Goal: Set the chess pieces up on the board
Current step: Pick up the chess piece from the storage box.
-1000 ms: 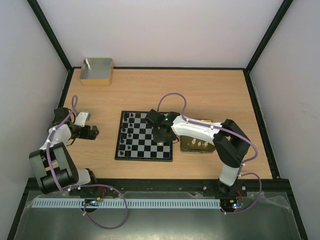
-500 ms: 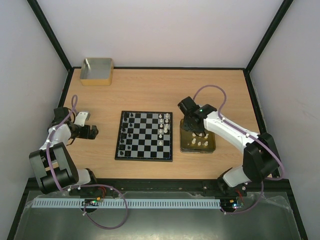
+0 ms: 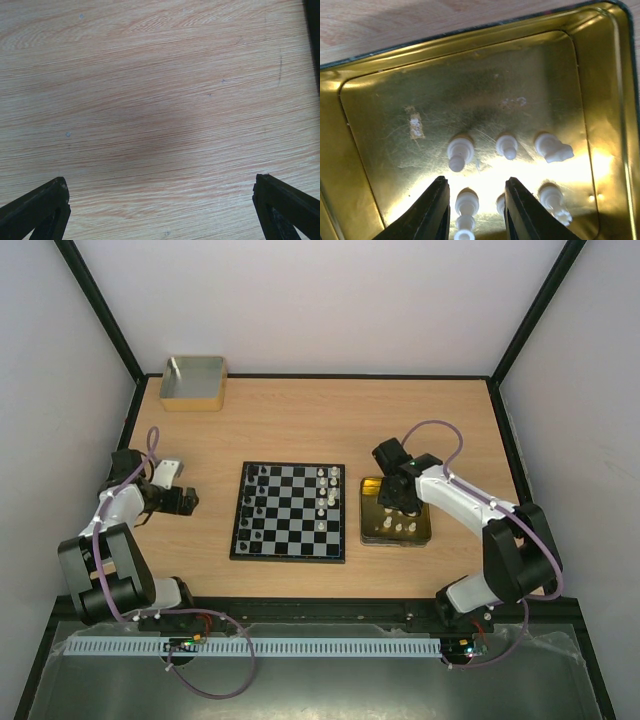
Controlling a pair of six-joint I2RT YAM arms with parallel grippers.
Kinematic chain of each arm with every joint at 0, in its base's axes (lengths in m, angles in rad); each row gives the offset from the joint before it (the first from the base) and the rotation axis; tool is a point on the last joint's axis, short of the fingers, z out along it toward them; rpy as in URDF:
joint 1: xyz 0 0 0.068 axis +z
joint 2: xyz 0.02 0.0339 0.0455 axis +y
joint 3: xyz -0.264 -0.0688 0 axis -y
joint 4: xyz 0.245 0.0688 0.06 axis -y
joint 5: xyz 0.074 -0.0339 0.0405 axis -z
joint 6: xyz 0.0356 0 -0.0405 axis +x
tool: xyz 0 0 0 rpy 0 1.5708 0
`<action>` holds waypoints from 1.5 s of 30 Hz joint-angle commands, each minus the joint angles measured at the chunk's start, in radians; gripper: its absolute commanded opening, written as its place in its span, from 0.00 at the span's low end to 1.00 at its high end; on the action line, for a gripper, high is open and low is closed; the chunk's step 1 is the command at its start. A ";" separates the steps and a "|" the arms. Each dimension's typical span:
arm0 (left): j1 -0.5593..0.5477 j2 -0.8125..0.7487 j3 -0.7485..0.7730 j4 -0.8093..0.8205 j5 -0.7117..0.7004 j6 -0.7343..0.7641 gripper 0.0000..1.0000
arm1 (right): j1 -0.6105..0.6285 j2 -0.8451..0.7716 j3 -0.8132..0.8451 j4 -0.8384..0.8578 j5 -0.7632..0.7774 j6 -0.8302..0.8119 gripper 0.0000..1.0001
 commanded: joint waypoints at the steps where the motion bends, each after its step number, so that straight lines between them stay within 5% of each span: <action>1: -0.013 0.004 0.021 -0.010 -0.010 -0.014 1.00 | -0.002 0.030 -0.005 0.045 -0.007 -0.026 0.30; 25: -0.033 0.018 0.017 0.001 -0.028 -0.013 0.99 | -0.003 0.126 0.005 0.100 -0.020 -0.044 0.25; 45: -0.036 0.017 0.011 0.012 -0.025 -0.026 0.99 | -0.004 0.127 0.049 0.051 0.009 -0.043 0.09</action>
